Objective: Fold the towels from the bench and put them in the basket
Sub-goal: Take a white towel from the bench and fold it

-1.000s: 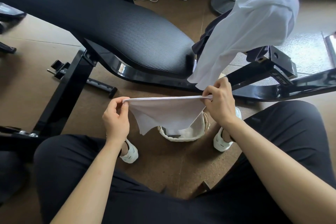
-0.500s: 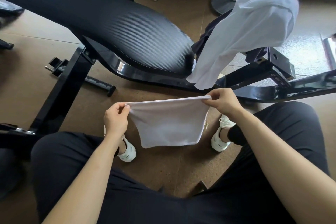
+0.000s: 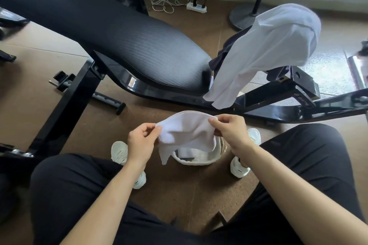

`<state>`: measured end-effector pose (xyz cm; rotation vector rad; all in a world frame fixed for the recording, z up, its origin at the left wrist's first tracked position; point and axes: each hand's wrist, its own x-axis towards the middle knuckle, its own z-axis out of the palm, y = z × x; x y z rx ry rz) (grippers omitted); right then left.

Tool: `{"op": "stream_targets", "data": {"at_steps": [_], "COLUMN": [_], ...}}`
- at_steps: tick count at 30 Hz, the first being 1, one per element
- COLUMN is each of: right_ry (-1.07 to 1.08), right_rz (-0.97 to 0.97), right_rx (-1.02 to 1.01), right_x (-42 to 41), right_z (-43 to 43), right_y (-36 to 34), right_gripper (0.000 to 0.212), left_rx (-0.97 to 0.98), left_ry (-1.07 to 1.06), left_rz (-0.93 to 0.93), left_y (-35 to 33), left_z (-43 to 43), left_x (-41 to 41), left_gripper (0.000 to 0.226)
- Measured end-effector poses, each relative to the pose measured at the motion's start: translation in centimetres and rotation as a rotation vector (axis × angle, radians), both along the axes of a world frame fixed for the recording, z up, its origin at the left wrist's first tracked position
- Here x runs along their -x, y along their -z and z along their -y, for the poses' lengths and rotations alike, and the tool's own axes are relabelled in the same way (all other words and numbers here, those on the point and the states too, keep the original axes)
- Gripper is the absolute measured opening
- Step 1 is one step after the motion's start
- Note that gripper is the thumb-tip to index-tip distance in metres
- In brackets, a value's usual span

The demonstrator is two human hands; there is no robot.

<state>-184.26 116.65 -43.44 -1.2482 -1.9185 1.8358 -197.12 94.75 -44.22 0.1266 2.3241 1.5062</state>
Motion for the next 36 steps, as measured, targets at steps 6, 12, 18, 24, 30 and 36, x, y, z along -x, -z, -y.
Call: {"op": "stream_targets", "data": {"at_steps": [6,12,18,24,30,36], "right_ry": [-0.193,-0.296,-0.501,-0.598,-0.259,-0.537], "right_rz": [-0.005,-0.038,-0.083,-0.121,-0.050,0.085], "right_rx": [-0.119,-0.182,-0.210,-0.183,-0.255,0.013], "right_x": [0.3,0.7,0.7,0.6,1.1,1.6], "right_z": [2.6,4.7,5.3,5.1,1.7,-0.5], "right_y": [0.3,-0.2,-0.6,-0.7,0.4,1.4], "right_gripper": [0.012,0.013,0.036,0.048,0.023,0.084], "left_rx": [-0.059,-0.054,-0.063,0.013,-0.033,-0.068], "left_ry": [0.178,0.272,0.267,0.242,0.360,0.455], "left_rz": [-0.007,-0.081,-0.138,-0.273,-0.287,-0.245], "left_y": [-0.2,-0.8,-0.4,-0.5,-1.3,-1.9], "left_z": [-1.0,-1.8,-1.8,-1.4,-0.2,1.0], "left_x": [-1.9,-2.8,-2.7,-2.3,-1.5,-0.8], "left_gripper": [0.011,0.015,0.016,0.022,0.017,0.022]}}
